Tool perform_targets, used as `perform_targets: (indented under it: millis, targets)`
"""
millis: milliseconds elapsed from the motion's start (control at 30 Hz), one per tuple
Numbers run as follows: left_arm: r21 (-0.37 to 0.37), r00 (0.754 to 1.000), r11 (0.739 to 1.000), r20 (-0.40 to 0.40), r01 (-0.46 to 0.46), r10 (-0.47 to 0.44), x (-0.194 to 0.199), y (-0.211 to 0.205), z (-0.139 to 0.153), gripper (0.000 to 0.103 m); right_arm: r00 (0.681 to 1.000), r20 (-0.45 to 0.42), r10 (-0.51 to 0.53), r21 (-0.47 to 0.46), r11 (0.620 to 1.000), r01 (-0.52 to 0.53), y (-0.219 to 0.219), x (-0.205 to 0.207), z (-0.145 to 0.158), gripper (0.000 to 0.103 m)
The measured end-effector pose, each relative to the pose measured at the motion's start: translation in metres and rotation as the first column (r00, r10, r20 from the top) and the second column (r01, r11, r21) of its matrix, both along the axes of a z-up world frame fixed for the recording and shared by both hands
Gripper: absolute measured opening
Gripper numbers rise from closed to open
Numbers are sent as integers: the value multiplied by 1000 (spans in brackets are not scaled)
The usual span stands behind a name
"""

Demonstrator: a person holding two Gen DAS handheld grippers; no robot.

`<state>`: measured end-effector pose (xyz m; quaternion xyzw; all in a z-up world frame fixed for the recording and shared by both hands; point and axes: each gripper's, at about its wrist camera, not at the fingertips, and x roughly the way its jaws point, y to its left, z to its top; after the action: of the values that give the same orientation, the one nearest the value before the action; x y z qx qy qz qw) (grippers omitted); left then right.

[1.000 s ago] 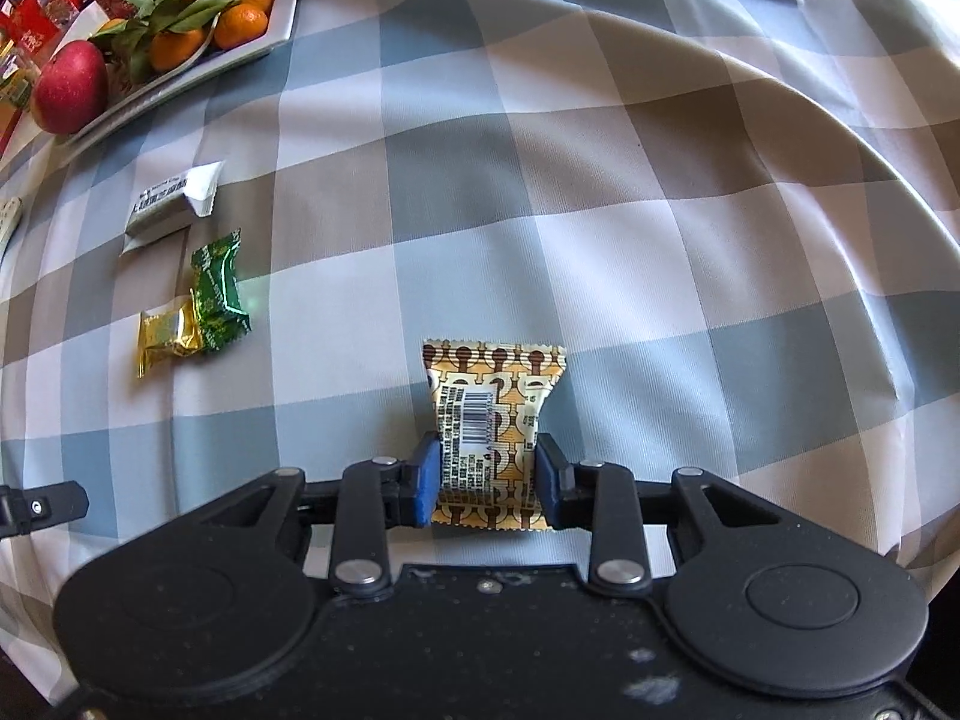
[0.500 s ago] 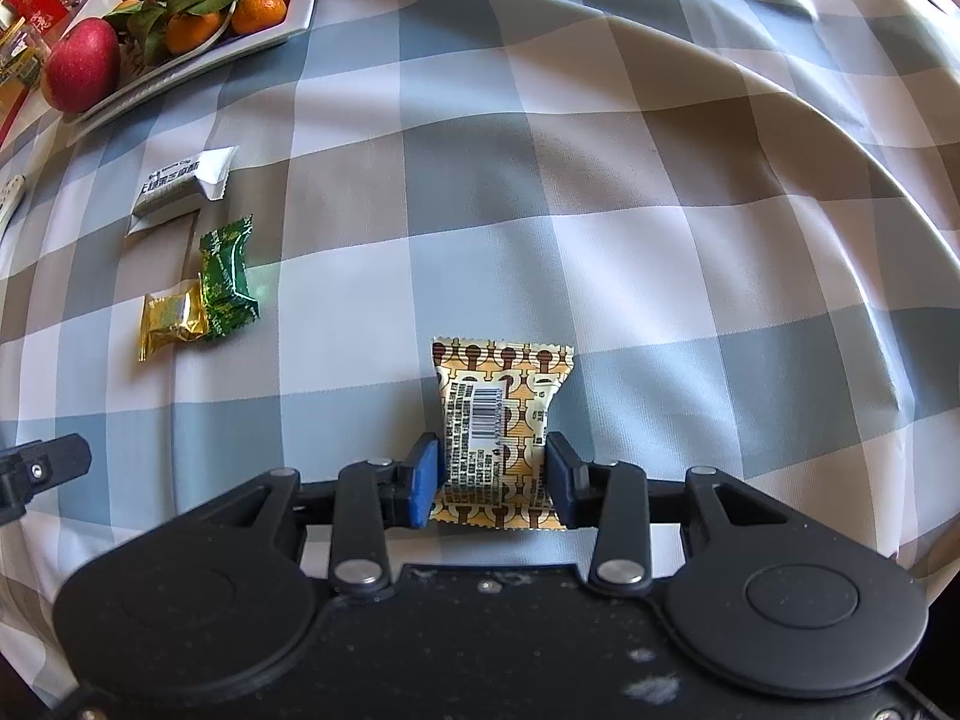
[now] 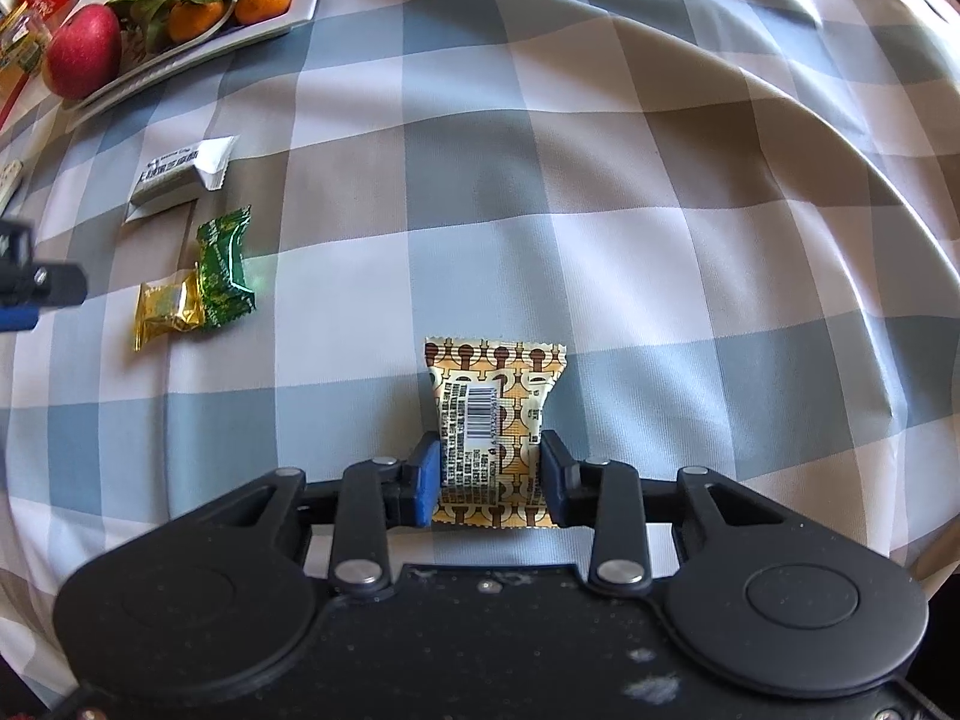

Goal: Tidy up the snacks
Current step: 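Grasp the gold-wrapped candy with the left gripper while the right gripper holds the brown packet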

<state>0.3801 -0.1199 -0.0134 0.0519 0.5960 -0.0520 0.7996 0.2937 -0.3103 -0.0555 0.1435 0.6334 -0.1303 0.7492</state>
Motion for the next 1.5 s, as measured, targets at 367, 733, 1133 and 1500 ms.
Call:
perform_targets:
  millis: [367,733,1133,1500]
  targets:
    - [57,996,998,-84,13,-8,1,-8,-31,48,1000,-13,-19,28,999,19,-7,2,-1,36]
    - [-29,995,999,-100,-14,11,-8,11,-8,48,1000,-14,-28,33,999,28,-7,2,-2,36]
    - [-70,989,995,-126,66,-74,-18,-29,-15,48,999,-17,-33,54,998,34,-13,3,-1,36]
    - [-15,989,998,-134,63,-64,-4,-34,-32,48,999,-21,-37,60,997,38,-14,4,-1,36]
